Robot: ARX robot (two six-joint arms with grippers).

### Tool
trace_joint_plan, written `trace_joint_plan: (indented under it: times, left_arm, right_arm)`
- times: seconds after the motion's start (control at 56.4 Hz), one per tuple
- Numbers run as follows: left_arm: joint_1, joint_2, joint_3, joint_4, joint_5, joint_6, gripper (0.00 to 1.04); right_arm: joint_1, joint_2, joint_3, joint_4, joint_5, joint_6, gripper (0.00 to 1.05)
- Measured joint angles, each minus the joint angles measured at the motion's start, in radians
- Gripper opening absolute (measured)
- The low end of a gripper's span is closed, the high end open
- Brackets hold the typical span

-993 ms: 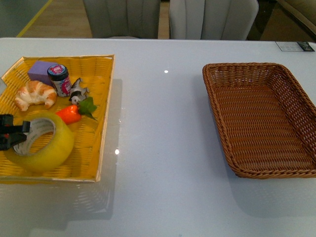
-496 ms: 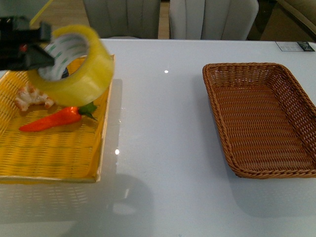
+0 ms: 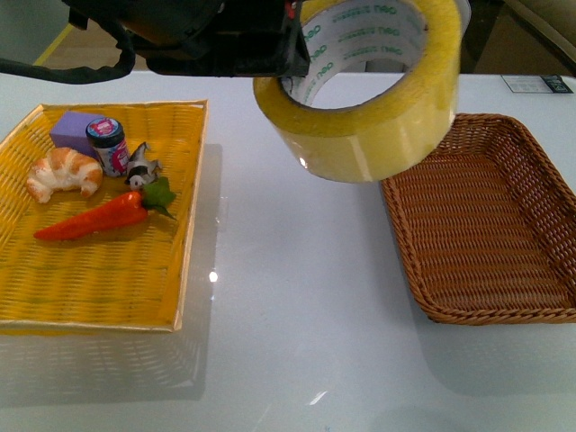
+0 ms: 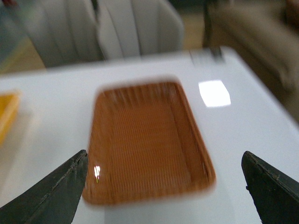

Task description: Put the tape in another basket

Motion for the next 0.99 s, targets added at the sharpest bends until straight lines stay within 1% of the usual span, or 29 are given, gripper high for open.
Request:
trace_joint_plan:
  times: [0.053, 0.106, 0.177, 0.248, 0.337, 0.461, 0.585, 0.638, 0.851, 0.993]
  left_arm:
    - [-0.019, -0.009, 0.000, -0.006, 0.000, -0.002, 0.15]
    - [-0.031, -0.010, 0.000, -0.013, -0.002, -0.004, 0.15]
    - [-0.042, -0.011, 0.000, -0.021, -0.006, -0.005, 0.15]
    - [-0.049, -0.012, 0.000, -0.025, -0.011, -0.005, 0.15]
    - [-0.054, -0.012, 0.000, -0.034, -0.018, -0.005, 0.15]
    - [-0.060, -0.012, 0.000, -0.040, -0.019, -0.005, 0.15]
    - [-0.062, -0.012, 0.002, -0.044, -0.017, -0.004, 0.15]
    - [-0.062, -0.012, 0.004, -0.045, -0.016, -0.004, 0.15]
    - [-0.064, -0.012, 0.005, -0.045, -0.014, -0.004, 0.15]
    - [-0.065, -0.012, 0.005, -0.045, -0.011, -0.005, 0.15]
  right_arm:
    - [0.025, 0.116, 0.040, 0.038, -0.041, 0.065, 0.96]
    - [0.040, 0.215, 0.073, 0.145, -0.124, 0.122, 0.96]
    - [0.055, 0.290, 0.089, 0.256, -0.188, 0.169, 0.96]
    - [0.070, 0.372, 0.092, 0.402, -0.296, 0.233, 0.96]
    - [0.100, 0.471, 0.090, 0.566, -0.373, 0.303, 0.96]
    - [0.128, 0.599, 0.090, 0.749, -0.428, 0.372, 0.96]
    - [0.137, 0.710, 0.090, 0.856, -0.453, 0.437, 0.96]
    - [0.138, 0.764, 0.090, 0.911, -0.479, 0.481, 0.96]
    - [0.170, 0.877, 0.098, 1.023, -0.520, 0.537, 0.96]
    - [0.196, 0.937, 0.107, 1.074, -0.524, 0.565, 0.96]
